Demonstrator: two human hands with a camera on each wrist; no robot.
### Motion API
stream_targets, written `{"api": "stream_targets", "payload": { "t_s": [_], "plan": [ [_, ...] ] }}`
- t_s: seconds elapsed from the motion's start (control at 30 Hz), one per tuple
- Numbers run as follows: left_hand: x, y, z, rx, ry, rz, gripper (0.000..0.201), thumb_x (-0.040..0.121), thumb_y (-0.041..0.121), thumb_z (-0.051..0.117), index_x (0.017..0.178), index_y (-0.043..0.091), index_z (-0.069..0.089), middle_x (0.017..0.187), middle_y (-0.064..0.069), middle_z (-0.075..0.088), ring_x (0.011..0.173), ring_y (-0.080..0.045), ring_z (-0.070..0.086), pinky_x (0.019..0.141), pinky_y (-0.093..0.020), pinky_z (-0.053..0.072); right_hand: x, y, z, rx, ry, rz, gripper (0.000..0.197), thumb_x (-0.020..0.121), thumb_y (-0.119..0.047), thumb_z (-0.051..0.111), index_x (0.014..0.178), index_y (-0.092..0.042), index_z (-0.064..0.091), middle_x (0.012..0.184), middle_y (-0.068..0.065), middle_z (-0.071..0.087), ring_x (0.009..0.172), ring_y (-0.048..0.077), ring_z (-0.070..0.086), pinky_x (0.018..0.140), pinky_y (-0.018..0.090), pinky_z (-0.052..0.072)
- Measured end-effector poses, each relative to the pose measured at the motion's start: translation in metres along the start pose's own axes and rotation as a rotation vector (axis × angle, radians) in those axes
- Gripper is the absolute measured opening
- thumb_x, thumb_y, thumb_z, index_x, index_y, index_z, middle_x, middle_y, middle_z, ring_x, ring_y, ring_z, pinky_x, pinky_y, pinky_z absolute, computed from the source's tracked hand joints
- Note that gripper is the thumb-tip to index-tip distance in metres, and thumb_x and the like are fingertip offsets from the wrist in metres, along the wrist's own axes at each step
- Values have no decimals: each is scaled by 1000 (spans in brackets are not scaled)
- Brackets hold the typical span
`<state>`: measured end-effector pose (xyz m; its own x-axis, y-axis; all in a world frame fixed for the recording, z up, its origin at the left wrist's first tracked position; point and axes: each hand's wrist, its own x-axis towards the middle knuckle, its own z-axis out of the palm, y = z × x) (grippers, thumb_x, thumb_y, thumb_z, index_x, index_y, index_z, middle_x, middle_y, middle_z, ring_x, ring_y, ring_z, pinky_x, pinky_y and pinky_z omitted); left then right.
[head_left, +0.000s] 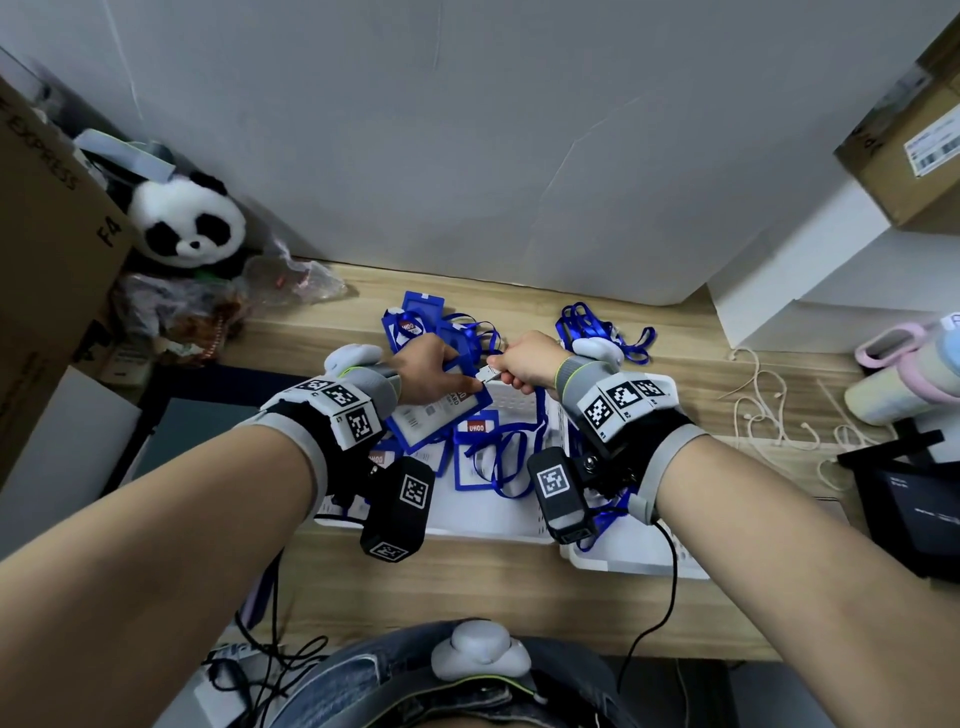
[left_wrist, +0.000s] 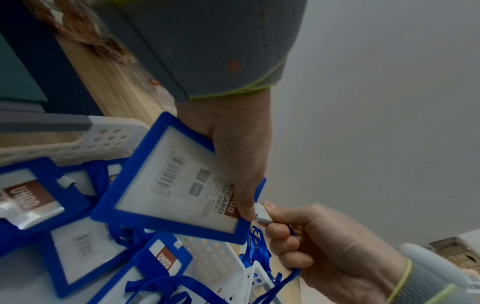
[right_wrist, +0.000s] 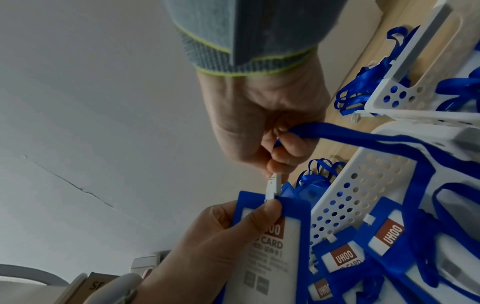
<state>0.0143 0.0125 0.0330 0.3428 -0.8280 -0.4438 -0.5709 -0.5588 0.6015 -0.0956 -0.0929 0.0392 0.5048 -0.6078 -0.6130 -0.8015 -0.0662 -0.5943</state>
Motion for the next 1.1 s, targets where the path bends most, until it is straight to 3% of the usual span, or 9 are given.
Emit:
{"api": "stream_targets", "payload": {
  "t_s": [0.13, 0.37, 0.5, 0.6, 0.7, 0.77, 0.87, 0.97, 1.1],
  "plan": [
    [-2, 3, 1, -16, 6, 16, 26, 83, 34, 68, 66, 17, 58, 56, 1, 47, 50, -11, 40, 47, -22, 31, 1, 1, -2, 49, 10, 33, 24, 92, -18, 54, 69, -10, 53, 58, 0, 48, 47, 10, 38, 43, 19, 32],
    [-1, 7, 3, 19, 6, 74, 21, 85, 31, 66, 77, 11, 66, 58, 1, 50, 53, -12, 42, 49, -22, 33, 1, 4, -3, 86, 25, 48, 20, 91, -15, 53, 72, -11, 53, 57, 0, 46, 46, 10, 35, 40, 17, 29],
    [5, -1, -4, -113, 19, -9, 38, 80, 38, 70, 58, 16, 48, 56, 1, 50, 53, -14, 49, 49, -23, 35, 1, 11, -2, 141, 44, -126, 25, 93, -19, 54, 69, -13, 56, 60, 0, 51, 50, 10, 39, 40, 16, 33],
    [4, -3, -8, -171, 3, -32, 39, 78, 36, 73, 57, 18, 45, 58, 3, 55, 54, -12, 56, 49, -21, 39, -2, 12, -4, 117, 10, -213, 17, 92, -18, 57, 75, -17, 58, 64, -2, 55, 52, 8, 42, 40, 14, 33],
    [2, -3, -8, -213, -76, -61, 29, 77, 35, 73, 70, 14, 54, 73, -4, 66, 68, -17, 65, 60, -28, 52, -2, 12, -3, 40, 84, -259, 7, 89, -20, 61, 89, -13, 63, 66, -3, 60, 54, 8, 49, 45, 12, 38],
    [0, -6, -8, -246, -120, -91, 27, 77, 35, 73, 81, 13, 58, 86, -8, 70, 80, -23, 68, 76, -37, 56, -1, 13, 0, 14, 113, -279, 12, 89, -21, 62, 93, -10, 66, 69, -1, 64, 60, 12, 55, 61, 21, 48],
    [-3, -11, -7, -275, -142, -112, 31, 76, 35, 74, 84, 9, 59, 91, -12, 71, 87, -27, 69, 84, -42, 54, -3, 14, 1, -19, 99, -304, 11, 88, -20, 63, 77, -17, 65, 71, -1, 66, 67, 14, 60, 80, 33, 53],
    [-5, -16, -6, -301, -176, -118, 34, 75, 31, 75, 92, 4, 62, 100, -18, 70, 90, -29, 67, 87, -43, 52, -5, 14, 3, -39, 153, -345, 23, 83, -22, 66, 62, -27, 59, 63, -8, 64, 70, 14, 62, 79, 33, 52],
    [-5, -19, -7, -340, -180, -116, 26, 74, 24, 76, 89, 5, 64, 94, -11, 71, 86, -22, 67, 85, -39, 53, -5, 14, 7, -4, 201, -352, 22, 75, -21, 69, 57, -25, 58, 57, -9, 64, 67, 15, 63, 72, 31, 52]
  ]
}}
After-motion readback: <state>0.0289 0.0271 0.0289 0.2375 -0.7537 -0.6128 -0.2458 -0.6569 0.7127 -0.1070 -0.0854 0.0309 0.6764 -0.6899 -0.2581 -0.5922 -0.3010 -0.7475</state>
